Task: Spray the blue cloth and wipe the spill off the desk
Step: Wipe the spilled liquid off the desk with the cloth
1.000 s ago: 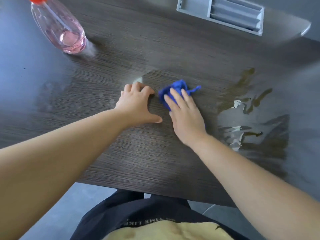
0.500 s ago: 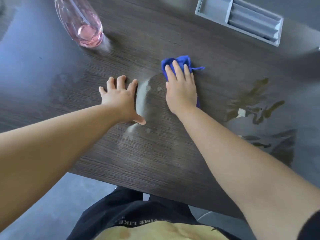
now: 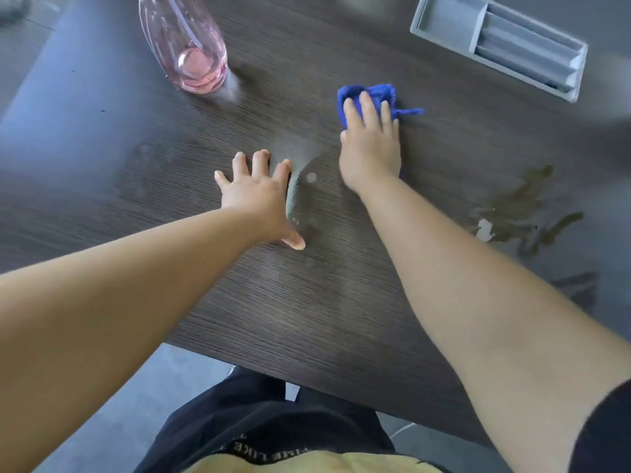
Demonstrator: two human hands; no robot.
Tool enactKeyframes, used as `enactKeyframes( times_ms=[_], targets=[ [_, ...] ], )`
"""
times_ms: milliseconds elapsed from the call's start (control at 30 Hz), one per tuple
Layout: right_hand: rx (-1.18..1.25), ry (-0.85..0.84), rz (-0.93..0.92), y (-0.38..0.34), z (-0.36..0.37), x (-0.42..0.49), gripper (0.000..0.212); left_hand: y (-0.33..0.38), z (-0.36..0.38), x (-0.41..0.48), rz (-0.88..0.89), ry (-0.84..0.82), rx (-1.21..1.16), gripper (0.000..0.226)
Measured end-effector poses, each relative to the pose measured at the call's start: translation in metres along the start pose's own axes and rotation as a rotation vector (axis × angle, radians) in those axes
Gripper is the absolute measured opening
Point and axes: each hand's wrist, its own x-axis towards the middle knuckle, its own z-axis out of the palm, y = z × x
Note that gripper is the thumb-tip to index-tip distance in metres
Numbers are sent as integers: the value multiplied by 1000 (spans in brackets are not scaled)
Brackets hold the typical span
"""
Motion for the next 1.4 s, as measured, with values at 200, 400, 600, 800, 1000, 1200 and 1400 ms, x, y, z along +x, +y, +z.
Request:
enactKeyframes(
  times_ms=[200, 400, 600, 800, 1000, 1200, 1400],
  targets=[
    [22, -37, -441, 22, 16, -140, 47, -1, -1, -1, 18, 16, -7, 129],
    [64, 13, -45, 59, 5, -92, 45, -2, 0, -5, 19, 33, -51, 128],
    [117, 74, -98, -8, 25, -130, 46, -6, 9, -10, 25, 79, -159, 120],
    [23, -33, -201, 68, 20, -220, 52, 37, 21, -33, 190, 238, -271, 79],
    [137, -5, 320, 76, 5, -154, 50, 104, 31, -42, 335, 174, -116, 77],
    [51, -17, 112, 57, 24, -251, 60, 112, 35, -33, 334, 222, -105, 64],
    [64, -34, 156, 85, 20, -211, 56, 110, 41, -31, 343, 141, 41, 83]
  ],
)
